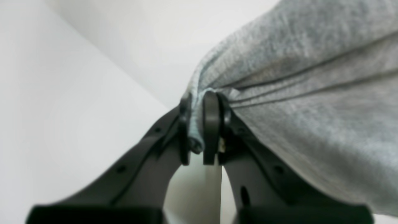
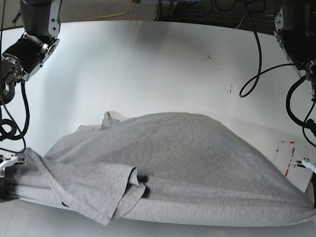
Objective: Layout the t-shirt on the table in an organized manner, then fold the t-shirt properly
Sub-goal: 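Lower the held grey shirt flat onto the table with both grippers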
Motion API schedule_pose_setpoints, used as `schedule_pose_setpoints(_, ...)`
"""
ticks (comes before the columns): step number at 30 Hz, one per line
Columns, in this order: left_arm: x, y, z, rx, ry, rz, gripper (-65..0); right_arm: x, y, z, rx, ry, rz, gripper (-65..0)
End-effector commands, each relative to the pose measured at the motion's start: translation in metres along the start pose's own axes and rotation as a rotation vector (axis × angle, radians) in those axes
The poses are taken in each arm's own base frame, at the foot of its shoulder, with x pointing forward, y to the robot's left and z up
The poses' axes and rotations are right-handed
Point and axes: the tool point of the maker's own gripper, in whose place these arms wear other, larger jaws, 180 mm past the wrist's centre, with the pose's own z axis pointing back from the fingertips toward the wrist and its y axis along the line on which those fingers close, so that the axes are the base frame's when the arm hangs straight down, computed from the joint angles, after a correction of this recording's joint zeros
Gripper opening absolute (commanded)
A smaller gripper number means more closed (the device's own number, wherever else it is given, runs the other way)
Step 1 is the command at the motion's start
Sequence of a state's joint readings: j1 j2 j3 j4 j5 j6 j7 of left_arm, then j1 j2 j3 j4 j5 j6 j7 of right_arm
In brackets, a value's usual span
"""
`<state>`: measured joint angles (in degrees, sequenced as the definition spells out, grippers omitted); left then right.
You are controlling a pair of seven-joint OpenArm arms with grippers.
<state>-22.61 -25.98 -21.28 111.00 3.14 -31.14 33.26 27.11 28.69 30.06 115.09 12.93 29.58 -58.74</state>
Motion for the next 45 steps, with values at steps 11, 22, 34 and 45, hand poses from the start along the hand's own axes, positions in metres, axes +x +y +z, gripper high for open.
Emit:
schedule_pose_setpoints(11,-0.006,-0.011,-0.004,-0.003,0.017,0.041,-65.0,-0.008,-0.001,-0.002,-0.004,0.012,-0.033,-65.0)
schedule_pose_setpoints(22,-0.001,-0.070,-0.030,-0.154,0.019,0.061,-65.0,-0.004,0.037,-0.041,0.127,-0.002,-0.052,-65.0)
schedule_pose_setpoints(34,-0.037,-0.104,-0.063,-0.233,0.031,0.213,-65.0,-0.053,0.086,-0.094,0.277,0.059,-0.159,-65.0)
schedule_pose_setpoints(45,-0.088,-0.139,-0.075,-0.298,0.068,0.332,-65.0,-0.088,0.117,-0.140,0.350,0.073,-0.286,-65.0)
